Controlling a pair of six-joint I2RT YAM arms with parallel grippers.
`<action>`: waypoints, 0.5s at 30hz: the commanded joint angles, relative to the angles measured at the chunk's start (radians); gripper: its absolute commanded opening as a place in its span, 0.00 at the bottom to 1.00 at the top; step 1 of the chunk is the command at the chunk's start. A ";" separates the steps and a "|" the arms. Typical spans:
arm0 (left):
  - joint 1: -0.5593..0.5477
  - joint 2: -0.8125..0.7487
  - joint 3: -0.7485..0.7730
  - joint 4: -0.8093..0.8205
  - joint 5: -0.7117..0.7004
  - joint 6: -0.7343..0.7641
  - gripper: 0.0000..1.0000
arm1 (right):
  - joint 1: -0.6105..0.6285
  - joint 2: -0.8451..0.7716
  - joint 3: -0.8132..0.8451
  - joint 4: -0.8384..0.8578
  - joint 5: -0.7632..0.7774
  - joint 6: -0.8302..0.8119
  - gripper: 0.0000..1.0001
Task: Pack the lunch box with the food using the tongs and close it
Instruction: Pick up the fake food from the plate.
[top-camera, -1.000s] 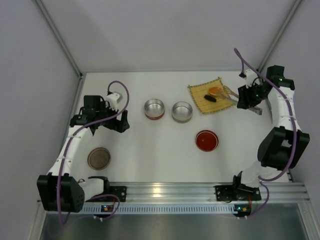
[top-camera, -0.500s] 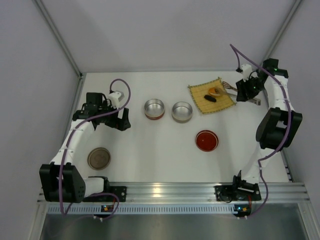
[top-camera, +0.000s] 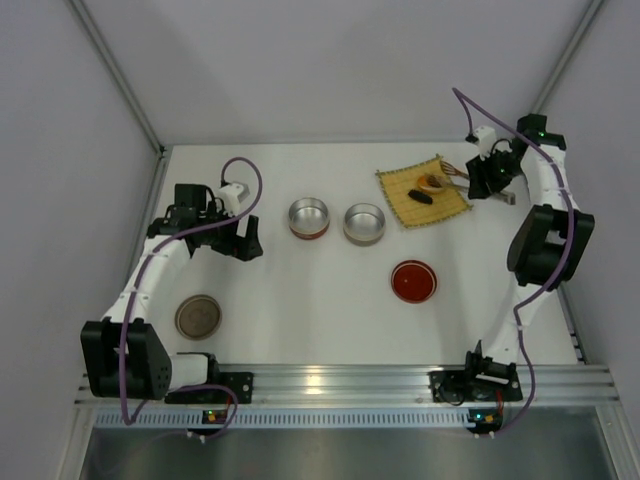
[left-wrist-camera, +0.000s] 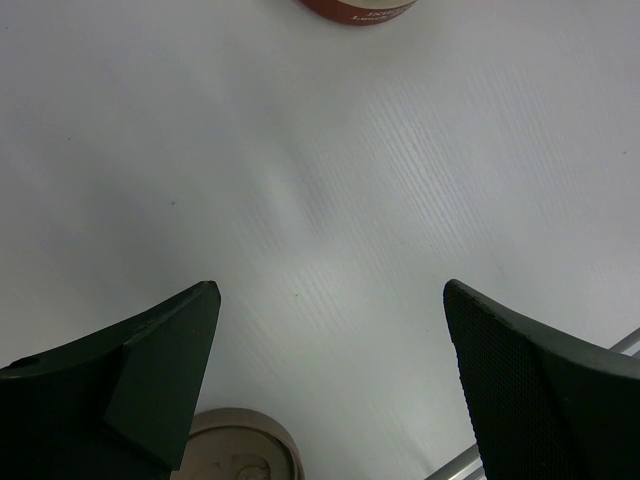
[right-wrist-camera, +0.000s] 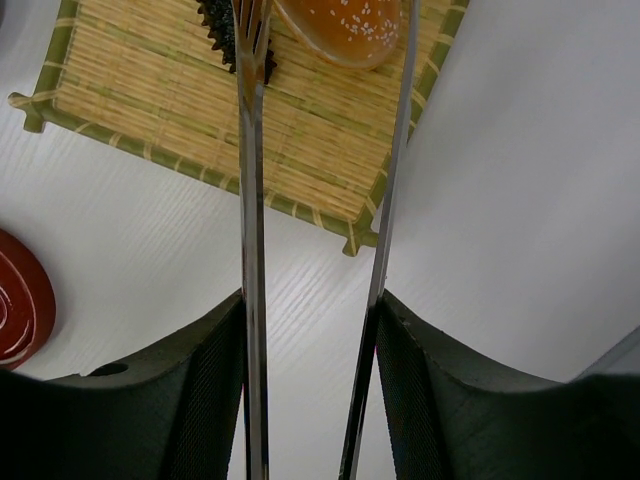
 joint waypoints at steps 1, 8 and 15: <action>0.005 0.009 0.039 0.028 0.033 -0.002 0.98 | 0.031 0.016 0.052 0.021 -0.014 -0.035 0.50; 0.005 0.024 0.037 0.030 0.035 0.001 0.98 | 0.045 0.033 0.045 0.015 -0.002 -0.052 0.50; 0.005 0.026 0.041 0.028 0.035 0.001 0.98 | 0.045 0.050 0.037 0.019 0.026 -0.060 0.51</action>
